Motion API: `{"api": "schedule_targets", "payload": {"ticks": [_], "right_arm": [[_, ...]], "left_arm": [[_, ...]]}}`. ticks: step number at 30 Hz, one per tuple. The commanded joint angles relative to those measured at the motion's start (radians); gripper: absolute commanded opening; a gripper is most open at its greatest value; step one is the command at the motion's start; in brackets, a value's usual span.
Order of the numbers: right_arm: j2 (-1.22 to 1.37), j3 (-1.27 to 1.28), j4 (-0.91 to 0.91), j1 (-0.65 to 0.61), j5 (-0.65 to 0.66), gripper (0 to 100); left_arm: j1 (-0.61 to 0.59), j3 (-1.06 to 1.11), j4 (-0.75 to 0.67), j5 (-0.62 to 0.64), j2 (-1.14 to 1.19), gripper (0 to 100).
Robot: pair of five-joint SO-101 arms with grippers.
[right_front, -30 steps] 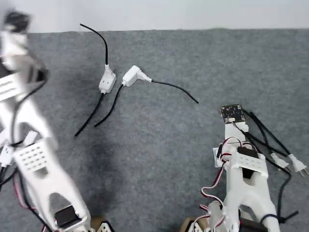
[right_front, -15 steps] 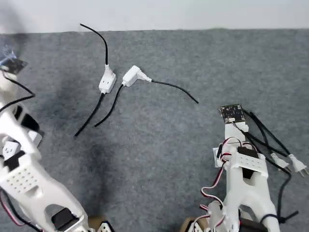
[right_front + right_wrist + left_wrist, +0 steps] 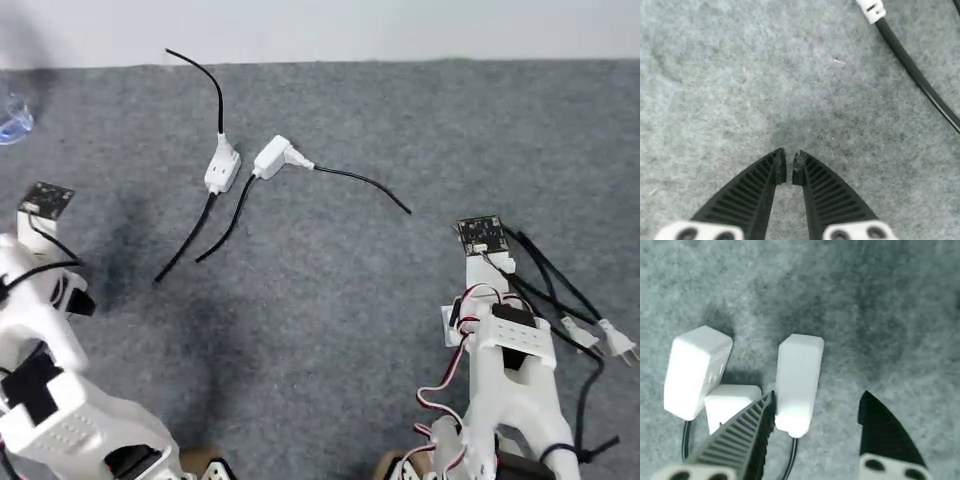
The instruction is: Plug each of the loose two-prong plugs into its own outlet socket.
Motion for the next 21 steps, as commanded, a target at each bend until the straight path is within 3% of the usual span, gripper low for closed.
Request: {"api": "schedule_targets", "payload": {"ticks": [1,5,11,17,21], "right_arm": [[0.002,-0.066,-0.018,-0.008,0.009,3.7],[0.002,-0.066,-0.018,-0.008,0.009,3.5],[0.002,-0.066,-0.018,-0.008,0.009,3.6],[0.002,-0.066,-0.018,-0.008,0.009,3.2],[0.002,-0.066,-0.018,-0.008,0.009,3.2]], "left_arm": [[0.021,0.019,-0.028,-0.005,-0.051,25],[0.018,0.022,-0.028,-0.006,-0.051,24],[0.066,-0.008,0.035,-0.008,-0.06,0],[0.155,-0.116,0.204,-0.005,-0.221,1],[0.321,-0.151,0.42,-0.005,-0.483,1]]}}
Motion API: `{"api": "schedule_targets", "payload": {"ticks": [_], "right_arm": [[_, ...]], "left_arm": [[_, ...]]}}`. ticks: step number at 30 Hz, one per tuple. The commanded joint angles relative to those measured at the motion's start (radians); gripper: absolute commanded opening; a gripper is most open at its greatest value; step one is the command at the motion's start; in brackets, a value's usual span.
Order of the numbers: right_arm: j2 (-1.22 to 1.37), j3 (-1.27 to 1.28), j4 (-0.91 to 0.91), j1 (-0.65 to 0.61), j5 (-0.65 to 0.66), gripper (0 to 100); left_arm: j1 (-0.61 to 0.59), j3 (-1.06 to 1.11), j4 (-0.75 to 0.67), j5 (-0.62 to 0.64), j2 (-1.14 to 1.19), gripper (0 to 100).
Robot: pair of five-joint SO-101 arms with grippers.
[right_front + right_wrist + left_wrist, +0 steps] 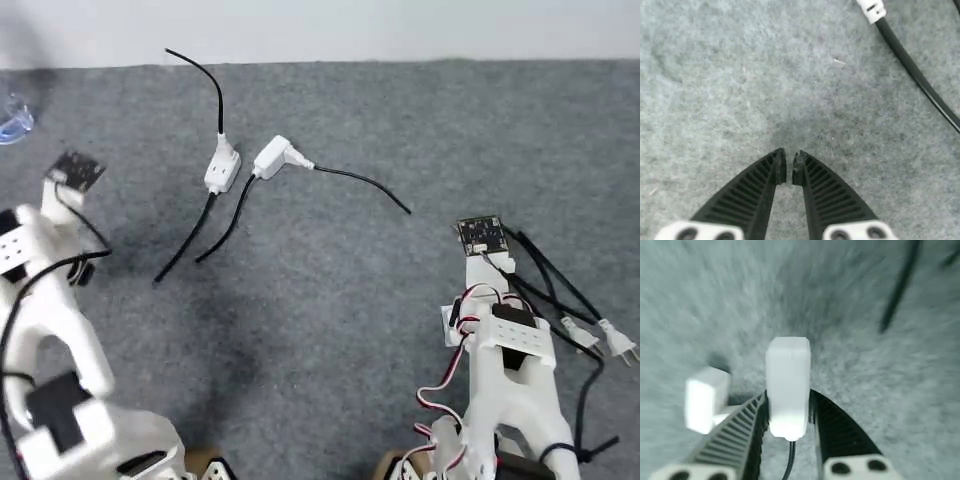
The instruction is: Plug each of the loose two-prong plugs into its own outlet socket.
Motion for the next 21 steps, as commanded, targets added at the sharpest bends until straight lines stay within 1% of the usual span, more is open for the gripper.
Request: {"api": "schedule_targets", "payload": {"ticks": [1,3,5,6,8,10,12,14,17,21], "right_arm": [[0.002,-0.066,-0.018,-0.008,0.009,3.2],[0.002,-0.066,-0.018,-0.007,0.009,3.2],[0.002,-0.066,-0.018,-0.007,0.009,3.2],[0.002,-0.066,-0.018,-0.005,0.009,3.2],[0.002,-0.066,-0.018,-0.004,0.009,3.2],[0.002,-0.066,-0.018,-0.004,0.009,3.2],[0.002,-0.066,-0.018,-0.005,0.009,3.2],[0.002,-0.066,-0.018,-0.005,0.009,3.2],[0.002,-0.066,-0.018,-0.005,0.009,3.2],[0.002,-0.066,-0.021,-0.005,0.009,3.2]], "left_arm": [[0.219,-0.05,0.238,-0.009,-0.333,1],[0.365,0.038,0.261,-0.012,-0.453,1],[0.52,0.182,0.233,-0.012,-0.554,1],[0.591,0.268,0.201,-0.012,-0.601,1],[0.715,0.443,0.094,0.0,-0.695,1],[0.804,0.593,-0.048,0.081,-0.783,1],[0.858,0.71,-0.184,0.167,-0.85,1],[0.887,0.792,-0.287,0.212,-0.885,1],[0.904,0.877,-0.402,0.226,-0.888,1],[0.905,1.02,-0.603,0.221,-0.888,1]]}}
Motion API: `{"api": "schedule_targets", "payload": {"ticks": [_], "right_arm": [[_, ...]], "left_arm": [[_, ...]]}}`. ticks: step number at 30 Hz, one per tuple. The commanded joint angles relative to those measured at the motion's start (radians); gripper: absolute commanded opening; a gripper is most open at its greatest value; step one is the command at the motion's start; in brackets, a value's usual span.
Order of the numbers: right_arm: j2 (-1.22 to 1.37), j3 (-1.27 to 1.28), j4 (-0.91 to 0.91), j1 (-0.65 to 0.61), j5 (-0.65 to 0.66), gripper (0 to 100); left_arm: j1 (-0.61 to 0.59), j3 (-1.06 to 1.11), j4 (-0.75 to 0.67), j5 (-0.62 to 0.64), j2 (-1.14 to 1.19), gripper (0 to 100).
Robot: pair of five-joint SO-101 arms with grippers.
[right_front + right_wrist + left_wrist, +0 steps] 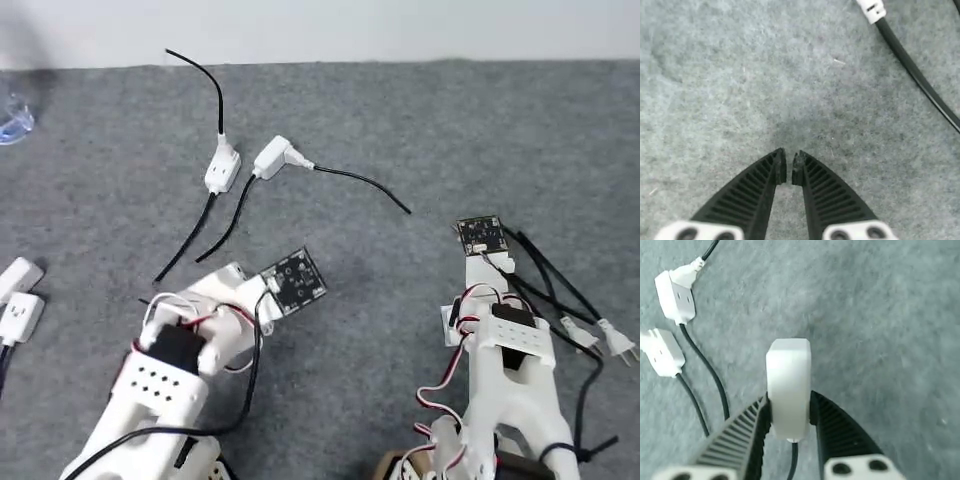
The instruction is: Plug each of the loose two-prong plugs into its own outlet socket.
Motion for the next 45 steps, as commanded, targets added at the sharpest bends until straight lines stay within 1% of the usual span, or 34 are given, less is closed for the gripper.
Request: {"api": "schedule_targets", "payload": {"ticks": [1,5,9,10,11,12,14,15,16,19,25,27,31,33,35,38,45], "right_arm": [[0.002,-0.064,-0.028,-0.005,0.009,3.2],[0.001,-0.046,-0.058,-0.007,0.009,3.2],[0.001,-0.046,-0.058,-0.007,0.011,3.2],[-0.001,-0.046,-0.056,-0.007,0.011,3.2],[-0.002,-0.046,-0.056,-0.007,0.012,3.3],[-0.002,-0.046,-0.053,-0.007,0.029,3.5],[-0.002,-0.046,-0.051,-0.007,0.064,3.5],[-0.002,-0.046,-0.05,-0.007,0.068,3.5],[-0.002,-0.046,-0.05,-0.007,0.066,3.5],[-0.002,-0.046,-0.05,-0.007,0.068,3.5],[-0.001,-0.046,-0.05,-0.007,0.071,3.5],[-0.001,-0.046,-0.05,-0.007,0.072,3.5],[-0.001,-0.046,-0.05,-0.007,0.072,3.4],[-0.001,-0.046,-0.051,-0.008,0.072,3.4],[-0.001,-0.046,-0.051,-0.008,0.072,3.4],[0.001,-0.046,-0.051,-0.008,0.071,3.3],[0.001,-0.044,-0.051,-0.008,0.072,3.2]], "left_arm": [[0.015,0.142,-0.245,0.006,-0.021,1],[0.109,0.302,-0.371,-0.058,-0.026,1],[0.11,0.297,-0.374,-0.068,-0.025,2],[0.11,0.298,-0.373,-0.086,-0.025,3],[0.107,0.298,-0.358,-0.1,-0.025,6],[0.106,0.292,-0.333,-0.109,-0.028,11],[0.106,0.289,-0.282,-0.112,-0.032,25],[0.106,0.278,-0.256,-0.12,-0.032,30],[0.104,0.271,-0.229,-0.137,-0.032,32],[0.109,0.265,-0.186,-0.178,-0.032,30],[0.106,0.262,-0.167,-0.18,-0.032,29],[0.104,0.226,-0.109,-0.181,-0.032,29],[0.112,0.099,0.101,-0.183,-0.032,29],[0.103,0.039,0.123,-0.181,-0.034,29],[0.069,0.002,0.084,-0.181,-0.034,29],[0.025,0.016,-0.064,-0.18,-0.025,29],[0.02,0.213,-0.345,-0.18,-0.023,29]]}}
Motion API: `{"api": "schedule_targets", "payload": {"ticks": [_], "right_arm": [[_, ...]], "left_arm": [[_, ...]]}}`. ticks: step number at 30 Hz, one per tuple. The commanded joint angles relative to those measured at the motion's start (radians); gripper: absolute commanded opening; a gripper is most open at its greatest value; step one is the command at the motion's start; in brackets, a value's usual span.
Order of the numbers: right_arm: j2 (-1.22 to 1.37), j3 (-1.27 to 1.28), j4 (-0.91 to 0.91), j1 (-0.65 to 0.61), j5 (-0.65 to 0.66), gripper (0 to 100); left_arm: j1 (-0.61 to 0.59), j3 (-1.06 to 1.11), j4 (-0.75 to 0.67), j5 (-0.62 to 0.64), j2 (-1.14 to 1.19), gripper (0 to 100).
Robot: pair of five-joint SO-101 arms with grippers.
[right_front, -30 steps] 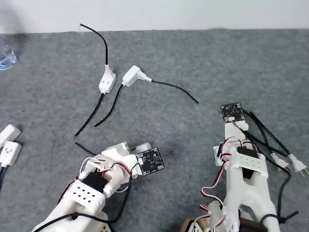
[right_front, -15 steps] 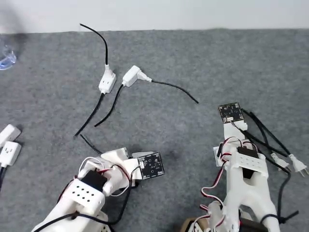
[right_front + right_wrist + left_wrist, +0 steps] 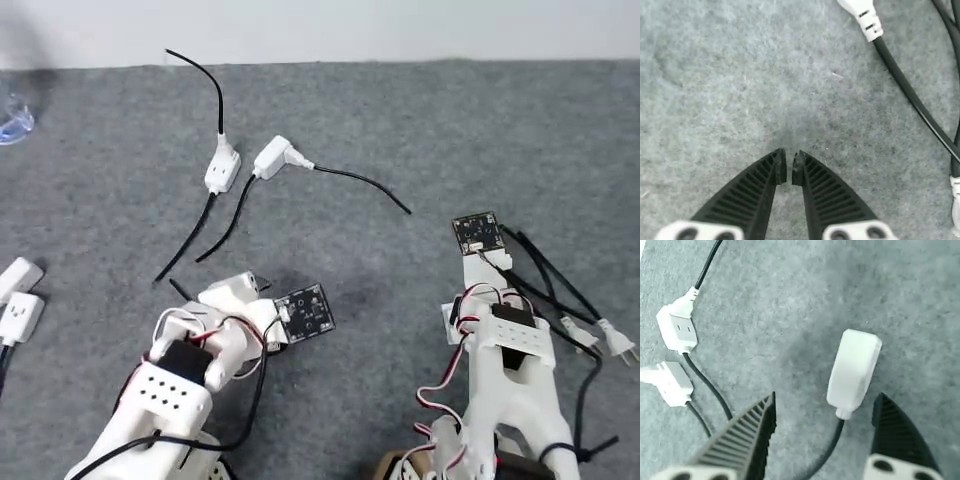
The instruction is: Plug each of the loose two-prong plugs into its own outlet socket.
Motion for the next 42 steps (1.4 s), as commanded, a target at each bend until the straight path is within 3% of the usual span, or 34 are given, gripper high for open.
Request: {"api": "schedule_targets", "payload": {"ticks": [1,11,21,27,30,37,42], "right_arm": [[0.001,-0.044,-0.013,-0.008,0.009,3.2],[0.001,-0.044,-0.016,-0.008,0.009,3.2],[0.001,-0.044,-0.015,-0.008,0.009,3.2],[0.001,-0.044,-0.016,-0.008,0.009,3.2],[0.001,-0.044,-0.016,-0.008,0.009,3.2],[0.001,-0.044,-0.015,-0.008,0.009,3.2],[0.001,-0.044,-0.015,-0.008,0.009,3.2]], "left_arm": [[-0.003,0.074,-0.166,-0.009,-0.002,29],[0.138,0.099,-0.13,-0.008,-0.002,29],[0.209,0.062,0.196,-0.138,-0.006,29],[0.207,0.035,0.334,-0.141,-0.012,29],[0.19,0.005,0.292,-0.12,-0.012,29],[-0.002,-0.053,-0.028,0.109,-0.009,29],[-0.038,0.004,-0.109,0.103,-0.003,29]]}}
